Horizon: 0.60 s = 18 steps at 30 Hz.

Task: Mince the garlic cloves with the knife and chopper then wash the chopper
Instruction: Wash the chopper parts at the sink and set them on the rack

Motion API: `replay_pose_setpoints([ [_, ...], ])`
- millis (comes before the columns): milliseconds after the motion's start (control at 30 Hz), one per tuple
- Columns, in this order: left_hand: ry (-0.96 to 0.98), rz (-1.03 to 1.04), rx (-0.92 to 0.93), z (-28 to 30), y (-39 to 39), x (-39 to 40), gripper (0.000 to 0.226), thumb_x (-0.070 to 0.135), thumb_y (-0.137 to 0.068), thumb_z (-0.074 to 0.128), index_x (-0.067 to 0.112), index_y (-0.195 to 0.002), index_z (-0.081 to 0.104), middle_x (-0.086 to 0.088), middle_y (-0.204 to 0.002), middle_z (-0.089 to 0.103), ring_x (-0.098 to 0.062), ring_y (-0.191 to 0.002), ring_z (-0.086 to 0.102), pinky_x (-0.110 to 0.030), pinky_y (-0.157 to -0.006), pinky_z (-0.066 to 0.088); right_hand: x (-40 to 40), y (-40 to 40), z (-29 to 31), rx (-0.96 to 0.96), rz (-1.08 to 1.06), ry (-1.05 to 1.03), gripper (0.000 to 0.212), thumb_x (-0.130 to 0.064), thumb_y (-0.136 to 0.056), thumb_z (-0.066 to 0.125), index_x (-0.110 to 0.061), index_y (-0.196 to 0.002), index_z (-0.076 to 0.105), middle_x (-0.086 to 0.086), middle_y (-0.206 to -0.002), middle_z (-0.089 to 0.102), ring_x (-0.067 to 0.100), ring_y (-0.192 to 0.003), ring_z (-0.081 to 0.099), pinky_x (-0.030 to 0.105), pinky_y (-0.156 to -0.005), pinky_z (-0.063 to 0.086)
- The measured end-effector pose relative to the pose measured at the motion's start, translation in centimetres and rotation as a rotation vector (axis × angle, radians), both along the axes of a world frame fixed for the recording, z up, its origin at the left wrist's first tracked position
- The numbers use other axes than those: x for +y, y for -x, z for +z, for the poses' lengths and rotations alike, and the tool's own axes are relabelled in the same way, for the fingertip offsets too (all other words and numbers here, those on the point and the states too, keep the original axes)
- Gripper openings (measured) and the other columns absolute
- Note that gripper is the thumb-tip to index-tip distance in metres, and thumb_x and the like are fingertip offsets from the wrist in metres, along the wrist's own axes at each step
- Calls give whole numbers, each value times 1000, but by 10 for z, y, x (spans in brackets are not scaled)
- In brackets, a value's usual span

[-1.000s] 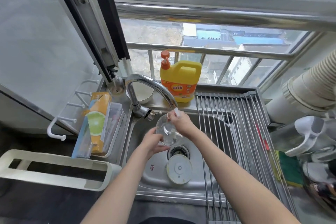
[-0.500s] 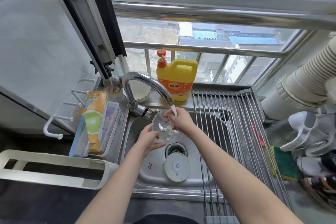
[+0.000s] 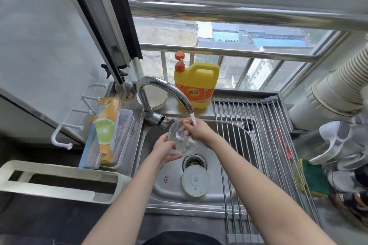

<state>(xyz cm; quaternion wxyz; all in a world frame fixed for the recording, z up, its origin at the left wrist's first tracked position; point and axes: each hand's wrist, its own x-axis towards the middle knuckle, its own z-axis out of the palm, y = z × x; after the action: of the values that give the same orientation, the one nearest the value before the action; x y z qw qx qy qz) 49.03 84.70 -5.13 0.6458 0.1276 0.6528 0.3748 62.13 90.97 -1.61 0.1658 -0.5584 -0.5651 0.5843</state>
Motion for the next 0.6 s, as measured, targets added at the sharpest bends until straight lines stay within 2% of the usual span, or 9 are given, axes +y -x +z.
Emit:
replay_pose_setpoints([
  [67, 2, -16, 10, 0, 1, 0, 65, -15, -77, 36, 19, -130, 51, -13, -126, 56, -37, -77, 67, -42, -68, 60, -2, -1, -1, 22, -26, 8, 21, -17, -98, 46, -15, -96, 66, 0, -66, 64, 6, -46, 46, 17, -45, 37],
  [200, -8, -46, 37, 0, 3, -1, 67, -16, -76, 35, 20, -130, 52, -13, -124, 57, -36, -77, 67, -44, -71, 60, -1, 0, -2, -132, -43, -103, 25, -23, -94, 53, -14, -76, 68, -5, -45, 52, 3, -35, 46, 19, -47, 36],
  [300, -25, -59, 35, 2, 4, -3, 65, -16, -78, 35, 19, -130, 53, -10, -122, 58, -38, -78, 65, -45, -74, 59, 1, 4, -2, -216, 3, -162, 35, -36, -95, 52, -23, -65, 61, -8, -50, 52, 9, -46, 49, 25, -52, 41],
  [367, -28, -61, 28, 2, 4, -3, 65, -16, -79, 36, 19, -131, 52, -9, -122, 58, -39, -81, 65, -46, -76, 59, 1, 5, 0, -244, 11, -187, 40, -44, -96, 47, -22, -63, 55, -9, -54, 52, 10, -51, 48, 27, -54, 40],
  [533, -22, -58, 1, 6, 5, -6, 67, -17, -77, 35, 20, -131, 51, -11, -123, 60, -38, -78, 67, -42, -70, 60, -1, 6, 1, -184, -20, -129, 51, -54, -94, 44, -22, -54, 48, -4, -56, 50, 12, -51, 45, 29, -57, 36],
  [600, -26, -47, -23, 6, 5, -6, 67, -18, -77, 35, 18, -131, 51, -12, -124, 59, -37, -78, 67, -42, -69, 60, 0, 5, 1, -124, -80, -122, 53, -49, -97, 42, -18, -55, 50, -2, -54, 50, 14, -50, 45, 26, -54, 36],
])
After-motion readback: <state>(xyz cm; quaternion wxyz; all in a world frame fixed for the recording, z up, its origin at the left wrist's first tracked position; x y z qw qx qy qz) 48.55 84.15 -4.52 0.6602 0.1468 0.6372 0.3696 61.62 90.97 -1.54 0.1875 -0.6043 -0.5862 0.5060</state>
